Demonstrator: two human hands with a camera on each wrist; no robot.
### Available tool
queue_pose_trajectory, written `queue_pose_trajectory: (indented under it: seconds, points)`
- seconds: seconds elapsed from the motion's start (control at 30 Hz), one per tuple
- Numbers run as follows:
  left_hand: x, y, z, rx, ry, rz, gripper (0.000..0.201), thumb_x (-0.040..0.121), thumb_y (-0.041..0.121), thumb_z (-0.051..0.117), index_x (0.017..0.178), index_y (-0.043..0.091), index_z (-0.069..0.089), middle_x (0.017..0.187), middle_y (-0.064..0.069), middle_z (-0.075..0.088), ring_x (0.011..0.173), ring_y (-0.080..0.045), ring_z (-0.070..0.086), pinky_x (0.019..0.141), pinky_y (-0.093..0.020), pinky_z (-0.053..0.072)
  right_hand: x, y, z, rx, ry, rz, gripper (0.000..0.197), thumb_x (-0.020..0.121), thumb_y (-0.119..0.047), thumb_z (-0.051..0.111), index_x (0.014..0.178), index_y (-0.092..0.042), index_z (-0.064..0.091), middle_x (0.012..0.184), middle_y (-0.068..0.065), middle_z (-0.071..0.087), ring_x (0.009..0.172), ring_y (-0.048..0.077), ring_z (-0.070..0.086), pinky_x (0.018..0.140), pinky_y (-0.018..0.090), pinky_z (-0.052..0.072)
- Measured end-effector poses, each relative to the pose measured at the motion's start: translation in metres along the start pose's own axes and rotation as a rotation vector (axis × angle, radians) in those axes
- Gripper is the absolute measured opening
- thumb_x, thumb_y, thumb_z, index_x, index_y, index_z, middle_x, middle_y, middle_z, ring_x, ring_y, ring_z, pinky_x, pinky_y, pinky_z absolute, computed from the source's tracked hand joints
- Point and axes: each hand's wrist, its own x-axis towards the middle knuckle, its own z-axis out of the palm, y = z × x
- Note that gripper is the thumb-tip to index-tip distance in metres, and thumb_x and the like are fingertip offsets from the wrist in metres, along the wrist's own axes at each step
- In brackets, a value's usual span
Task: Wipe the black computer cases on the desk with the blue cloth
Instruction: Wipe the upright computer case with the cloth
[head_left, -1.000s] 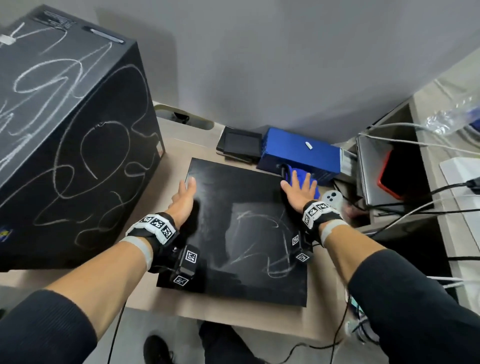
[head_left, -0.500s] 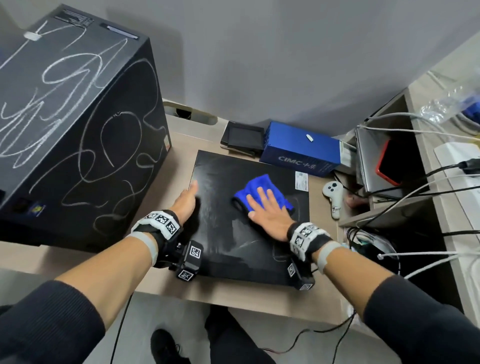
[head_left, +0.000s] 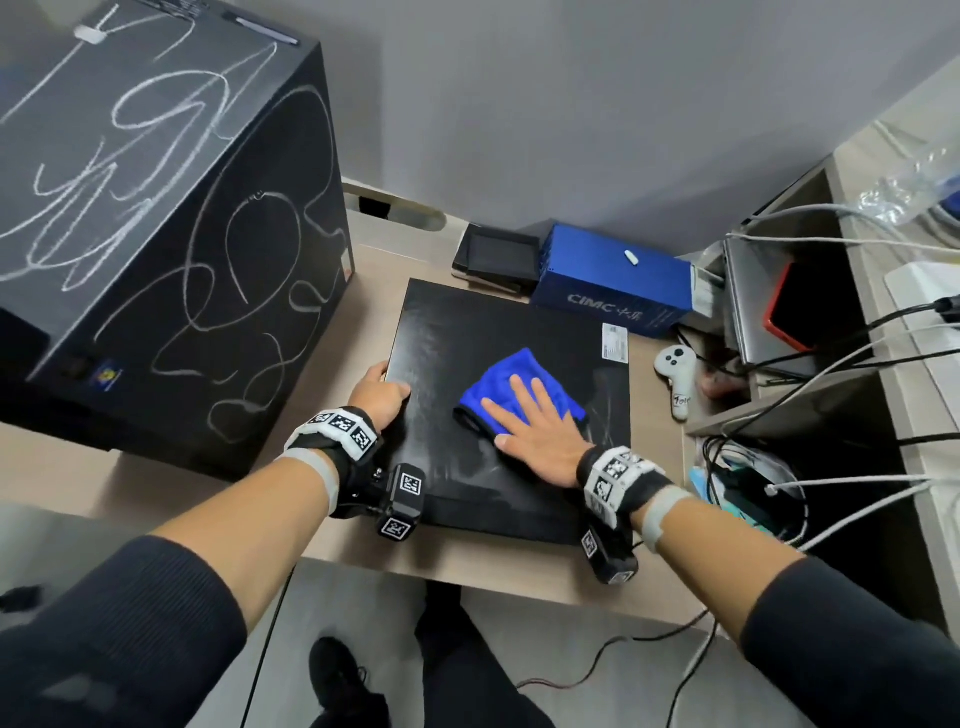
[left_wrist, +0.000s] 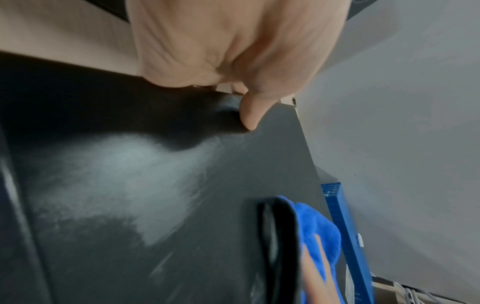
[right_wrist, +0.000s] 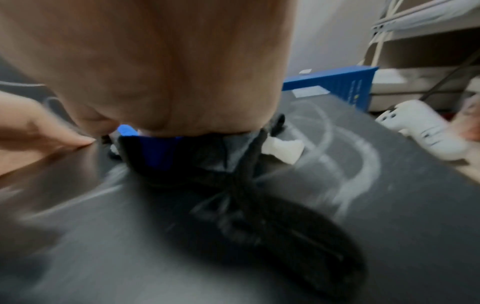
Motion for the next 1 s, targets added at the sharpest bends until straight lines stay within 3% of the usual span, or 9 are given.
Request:
queue_pose_trajectory:
  seconds: [0.17,0.3,0.4,0.47,0.57,0.7,0.83,0.9,1.0]
  points:
    - [0.003,-0.006,-0.002,-0.043,0.018,-0.037,0.057,0.087,0.007,0.061,0.141,0.024,0.052,0.126,-0.005,0.065,0.111,-0.026,0.063,0.105,-0.041,0.047,0.042,-0.009,-0.025,0.077,0.105,0.198,0.07,0.095,-0.059,0.038,0.151,-0.05,-0.004,0.159,-0.001,-0.031,0.145,0.028,-0.03,0.114,0.064,-0.006]
    - [0.0,0.0,-0.002,-0.034,0.022,-0.049,0.057,0.081,0.007,0.065,0.136,0.02,0.057,0.123,-0.007,0.067,0.11,-0.028,0.065,0.103,-0.041,0.05,0.033,-0.055,0.0,0.063,0.079,0.085,0.071,0.094,-0.055,0.043,0.15,-0.051,0.0,0.159,-0.002,-0.029,0.145,0.027,-0.03,0.114,0.062,-0.01]
    - [0.01,0.0,-0.003,-0.001,0.019,-0.054,0.045,0.073,0.011,0.067,0.117,0.022,0.064,0.118,-0.01,0.069,0.109,-0.031,0.066,0.101,-0.045,0.051,0.002,-0.043,0.016,0.032,0.018,0.008,0.065,0.098,-0.044,0.042,0.15,-0.052,0.004,0.161,-0.004,-0.025,0.146,0.024,-0.028,0.115,0.061,-0.008]
    - [-0.004,0.009,-0.005,0.043,0.021,-0.079,0.055,0.06,0.018,0.065,0.115,0.017,0.064,0.114,-0.013,0.069,0.108,-0.031,0.064,0.1,-0.044,0.051,-0.014,-0.017,0.011,0.033,0.001,0.018,0.06,0.102,-0.038,0.037,0.151,-0.05,0.006,0.161,-0.002,-0.023,0.147,0.025,-0.026,0.116,0.062,-0.003]
    - [-0.015,0.005,-0.009,0.059,0.015,-0.093,0.022,0.066,0.014,0.067,0.086,0.019,0.06,0.094,-0.014,0.066,0.094,-0.029,0.06,0.09,-0.04,0.05,-0.012,0.013,-0.007,0.154,0.043,0.173,0.059,0.102,-0.04,0.037,0.151,-0.05,0.006,0.162,-0.003,-0.022,0.147,0.024,-0.025,0.115,0.064,-0.002]
    - [0.024,-0.038,-0.016,0.046,-0.014,-0.098,0.074,0.056,0.025,0.068,0.129,0.015,0.06,0.125,-0.014,0.066,0.112,-0.031,0.064,0.103,-0.049,0.05,0.01,-0.024,0.003,0.166,0.129,0.263,0.068,0.096,-0.052,0.042,0.151,-0.05,0.001,0.16,-0.001,-0.027,0.146,0.029,-0.027,0.114,0.064,-0.005]
    - [-0.013,-0.023,-0.021,0.06,-0.073,-0.17,0.019,0.086,0.021,0.061,0.099,0.008,0.066,0.092,-0.015,0.061,0.092,-0.026,0.053,0.09,-0.042,0.051,-0.011,-0.073,0.044,0.085,0.116,0.077,0.071,0.093,-0.047,0.047,0.149,-0.054,0.005,0.161,-0.004,-0.024,0.146,0.026,-0.027,0.114,0.062,-0.008]
    - [-0.02,-0.025,-0.024,0.101,-0.072,-0.183,0.025,0.091,0.023,0.056,0.102,0.003,0.067,0.083,-0.014,0.056,0.091,-0.025,0.048,0.08,-0.038,0.039,-0.029,-0.07,0.059,0.038,0.073,0.0,0.067,0.096,-0.043,0.043,0.149,-0.055,0.004,0.161,-0.005,-0.025,0.146,0.024,-0.028,0.115,0.061,-0.007]
    - [-0.022,-0.03,-0.026,0.119,-0.106,-0.147,0.04,0.095,0.021,0.057,0.127,-0.002,0.061,0.116,-0.026,0.063,0.094,-0.025,0.053,0.087,-0.043,0.049,-0.056,-0.042,0.062,0.022,0.037,-0.008,0.062,0.1,-0.037,0.036,0.15,-0.052,0.002,0.16,-0.006,-0.025,0.146,0.023,-0.028,0.114,0.063,-0.001]
